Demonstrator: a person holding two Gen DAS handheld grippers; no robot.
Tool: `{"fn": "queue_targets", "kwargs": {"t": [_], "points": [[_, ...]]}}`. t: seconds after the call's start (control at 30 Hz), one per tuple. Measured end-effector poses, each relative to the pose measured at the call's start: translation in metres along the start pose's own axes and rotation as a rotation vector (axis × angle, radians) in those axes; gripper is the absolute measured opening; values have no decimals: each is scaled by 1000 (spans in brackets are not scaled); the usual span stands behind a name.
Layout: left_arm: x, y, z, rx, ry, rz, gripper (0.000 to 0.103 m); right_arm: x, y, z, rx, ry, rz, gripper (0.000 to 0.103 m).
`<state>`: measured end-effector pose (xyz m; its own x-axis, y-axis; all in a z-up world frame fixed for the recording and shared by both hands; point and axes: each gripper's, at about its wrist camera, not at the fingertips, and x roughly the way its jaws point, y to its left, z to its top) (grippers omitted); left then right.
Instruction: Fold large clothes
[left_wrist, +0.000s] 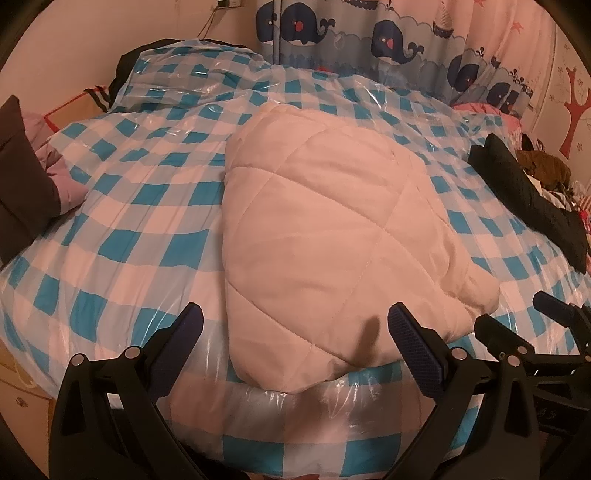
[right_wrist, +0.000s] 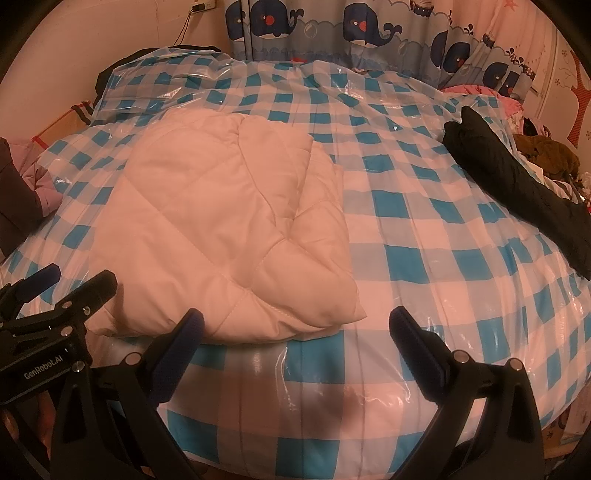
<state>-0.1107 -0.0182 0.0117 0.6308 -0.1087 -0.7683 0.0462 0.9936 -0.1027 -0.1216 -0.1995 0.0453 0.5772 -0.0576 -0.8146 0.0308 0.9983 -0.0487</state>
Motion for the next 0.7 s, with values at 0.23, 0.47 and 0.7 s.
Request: {"fn": "queue_targets", "kwargs": {"t": [0.23, 0.47, 0.7], "points": [[-5, -6, 1, 41, -12, 49, 96, 0, -1, 1, 1, 0, 2, 96], [-6, -7, 5, 62, 16, 95, 96, 1, -1, 0, 3, 0, 2, 96], [-1, -5, 3, 26, 64, 16, 96, 0, -1, 0, 3, 0, 3, 96]]}}
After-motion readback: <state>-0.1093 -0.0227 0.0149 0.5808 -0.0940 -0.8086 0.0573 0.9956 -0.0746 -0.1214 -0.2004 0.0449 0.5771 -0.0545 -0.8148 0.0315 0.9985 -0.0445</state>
